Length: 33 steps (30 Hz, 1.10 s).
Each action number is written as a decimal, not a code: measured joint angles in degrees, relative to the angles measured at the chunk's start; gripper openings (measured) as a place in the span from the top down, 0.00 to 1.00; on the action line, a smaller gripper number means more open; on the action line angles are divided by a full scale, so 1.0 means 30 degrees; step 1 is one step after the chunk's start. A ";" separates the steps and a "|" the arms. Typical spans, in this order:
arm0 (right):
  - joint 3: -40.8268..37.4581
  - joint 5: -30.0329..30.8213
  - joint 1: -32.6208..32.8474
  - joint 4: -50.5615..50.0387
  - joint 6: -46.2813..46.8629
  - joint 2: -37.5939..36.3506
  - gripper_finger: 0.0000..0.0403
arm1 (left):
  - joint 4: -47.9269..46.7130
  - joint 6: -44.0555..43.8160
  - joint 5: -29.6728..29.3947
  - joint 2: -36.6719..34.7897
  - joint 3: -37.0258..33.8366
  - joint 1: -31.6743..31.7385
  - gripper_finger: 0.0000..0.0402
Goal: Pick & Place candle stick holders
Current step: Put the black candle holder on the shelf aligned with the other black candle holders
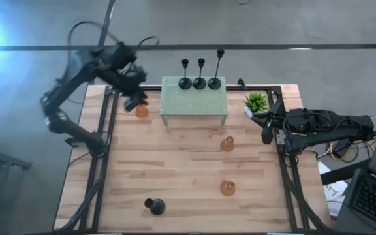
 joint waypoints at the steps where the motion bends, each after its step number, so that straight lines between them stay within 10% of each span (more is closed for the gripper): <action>1: 0.0000 0.0000 -0.0001 0.0000 -0.0004 0.0004 0.83 | 0.0022 -0.0340 -0.0313 -0.0746 -0.0459 -0.0583 0.57; 19: 0.0000 0.0000 0.0000 0.0000 0.0000 0.0003 0.77 | 0.7414 -0.6382 -0.5438 -0.8754 -1.6298 -1.5014 0.59; 33: 0.0000 0.0000 0.0000 0.0000 -0.0005 -0.0003 0.83 | 2.1020 -0.5906 -0.5734 -0.9232 -2.5302 -1.6596 0.59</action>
